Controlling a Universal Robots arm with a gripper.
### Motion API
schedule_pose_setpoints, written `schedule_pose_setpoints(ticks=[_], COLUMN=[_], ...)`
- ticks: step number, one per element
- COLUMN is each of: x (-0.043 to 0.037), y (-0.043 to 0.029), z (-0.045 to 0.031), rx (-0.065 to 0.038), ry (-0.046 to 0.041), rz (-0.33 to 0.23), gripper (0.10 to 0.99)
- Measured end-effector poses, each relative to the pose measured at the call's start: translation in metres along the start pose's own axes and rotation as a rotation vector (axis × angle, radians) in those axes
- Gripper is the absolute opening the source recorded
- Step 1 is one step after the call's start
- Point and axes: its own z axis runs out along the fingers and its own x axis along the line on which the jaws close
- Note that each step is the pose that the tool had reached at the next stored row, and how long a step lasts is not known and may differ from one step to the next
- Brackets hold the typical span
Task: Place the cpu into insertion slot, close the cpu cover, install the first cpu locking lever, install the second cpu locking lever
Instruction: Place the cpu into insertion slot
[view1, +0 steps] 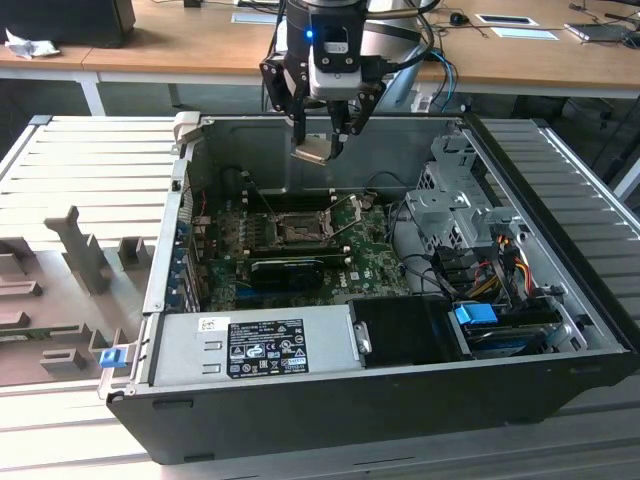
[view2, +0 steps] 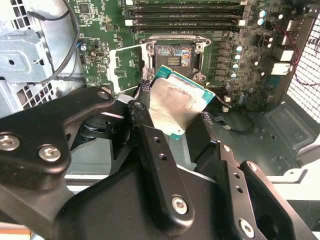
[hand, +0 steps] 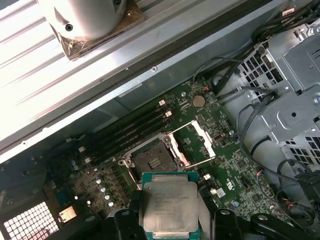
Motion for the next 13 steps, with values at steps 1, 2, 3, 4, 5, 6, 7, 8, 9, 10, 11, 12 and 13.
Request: schedule_pose_setpoints(ticks=[1, 2, 3, 4, 5, 6, 7, 8, 9, 10, 11, 12, 13], x=[0.0, 0.0, 0.0, 0.0, 0.0, 0.0, 0.0, 0.0, 0.0, 0.0, 0.0, 0.0, 0.0], y=[0.0, 0.0, 0.0, 0.0, -0.0001, 0.0, 0.0, 0.0, 0.0, -0.0001, -0.0001, -0.0001, -0.0001], z=[0.0001, 0.0002, 0.0003, 0.0003, 0.0003, 0.0003, 0.0004, 0.0004, 0.0004, 0.0004, 0.0005, 0.0005, 0.0006], rx=[0.0, 0.0, 0.0, 0.0, 0.0, 0.0, 0.0, 0.0, 0.0, 0.0, 0.0, 0.0, 0.0], ry=[-0.0001, -0.0002, -0.0003, -0.0004, -0.0005, -0.0007, -0.0009, -0.0011, -0.0013, -0.0015, -0.0018, -0.0021, -0.0026], rz=[0.0, 0.001, 0.002, 0.003, 0.005, 0.006, 0.009, 0.011, 0.014, 0.016, 0.018, 0.022, 0.029], gripper=[0.525, 0.525, 0.525, 0.525, 0.525, 0.525, 0.525, 0.525, 0.525, 0.525, 0.525, 0.525, 0.525])
